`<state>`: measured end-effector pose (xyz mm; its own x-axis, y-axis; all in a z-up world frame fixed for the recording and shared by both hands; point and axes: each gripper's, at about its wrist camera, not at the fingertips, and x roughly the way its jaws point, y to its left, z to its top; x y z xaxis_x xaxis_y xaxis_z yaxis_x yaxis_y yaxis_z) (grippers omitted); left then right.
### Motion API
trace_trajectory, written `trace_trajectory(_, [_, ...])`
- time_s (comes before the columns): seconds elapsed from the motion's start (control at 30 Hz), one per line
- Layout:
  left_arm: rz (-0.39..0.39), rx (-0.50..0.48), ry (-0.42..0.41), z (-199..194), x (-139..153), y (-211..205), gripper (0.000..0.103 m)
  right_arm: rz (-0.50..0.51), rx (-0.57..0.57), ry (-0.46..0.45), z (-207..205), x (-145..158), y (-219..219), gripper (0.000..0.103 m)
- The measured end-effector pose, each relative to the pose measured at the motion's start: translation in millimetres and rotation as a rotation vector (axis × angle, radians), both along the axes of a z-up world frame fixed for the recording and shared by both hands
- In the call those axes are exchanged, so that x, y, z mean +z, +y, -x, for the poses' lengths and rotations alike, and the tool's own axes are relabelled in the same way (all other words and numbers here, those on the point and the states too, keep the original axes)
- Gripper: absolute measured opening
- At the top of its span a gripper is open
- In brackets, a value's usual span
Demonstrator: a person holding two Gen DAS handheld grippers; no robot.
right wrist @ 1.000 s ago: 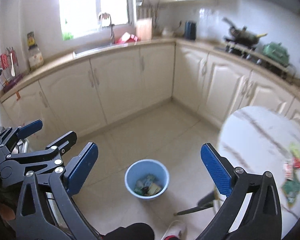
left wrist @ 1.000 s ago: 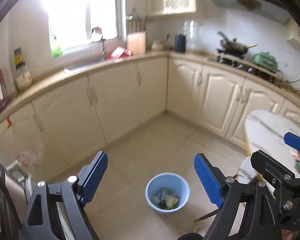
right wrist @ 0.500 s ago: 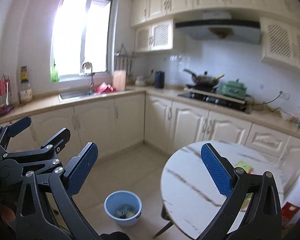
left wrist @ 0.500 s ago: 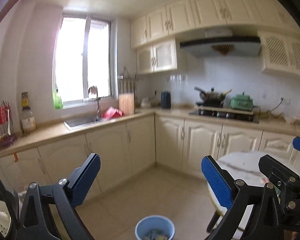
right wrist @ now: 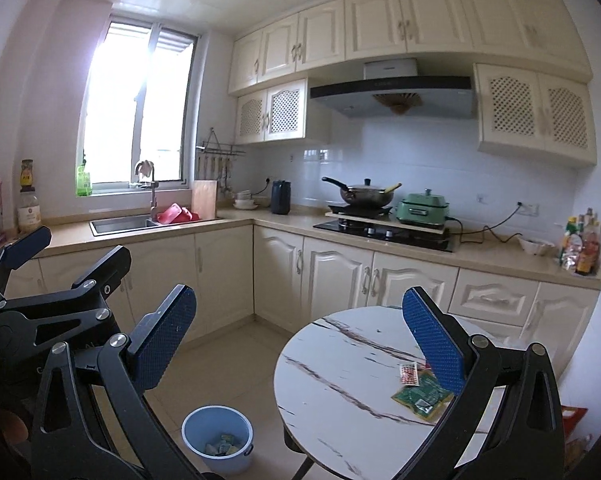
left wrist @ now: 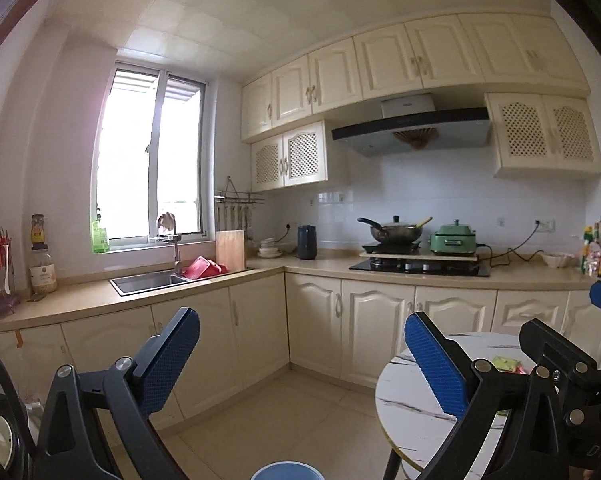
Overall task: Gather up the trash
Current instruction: 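Move both open tools back toward the table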
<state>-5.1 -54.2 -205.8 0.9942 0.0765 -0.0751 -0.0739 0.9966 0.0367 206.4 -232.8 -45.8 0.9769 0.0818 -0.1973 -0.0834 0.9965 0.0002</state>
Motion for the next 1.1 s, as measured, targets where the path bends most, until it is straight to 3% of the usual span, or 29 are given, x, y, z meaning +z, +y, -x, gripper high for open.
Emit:
trace_trajectory(0.27, [-0.016, -0.054, 0.015, -6.4, 4.5, -15.8, 0.102, -0.016, -0.043, 0.012, -0.6, -5.8, -22.0, 0.103])
trace_trajectory(0.4, [-0.020, -0.090, 0.052, -28.2, 13.0, -19.8, 0.102, -0.029, -0.083, 0.051, -9.5, -14.7, -41.5, 0.103])
trace_trajectory(0.63, [-0.066, -0.132, 0.167, -83.2, 17.3, -36.4, 0.102, -0.100, -0.239, 0.170, -33.6, -50.7, -113.9, 0.103])
trace_trajectory(0.8, [-0.115, -0.161, 0.277, -140.1, 25.2, -58.8, 0.102, -0.153, -0.319, 0.328, -65.6, -98.7, -159.2, 0.103])
trace_trajectory(1.1, [-0.190, -0.189, 0.419, -231.3, 31.4, -82.1, 0.102, -0.229, -0.325, 0.685, -149.6, -210.9, -197.8, 0.103])
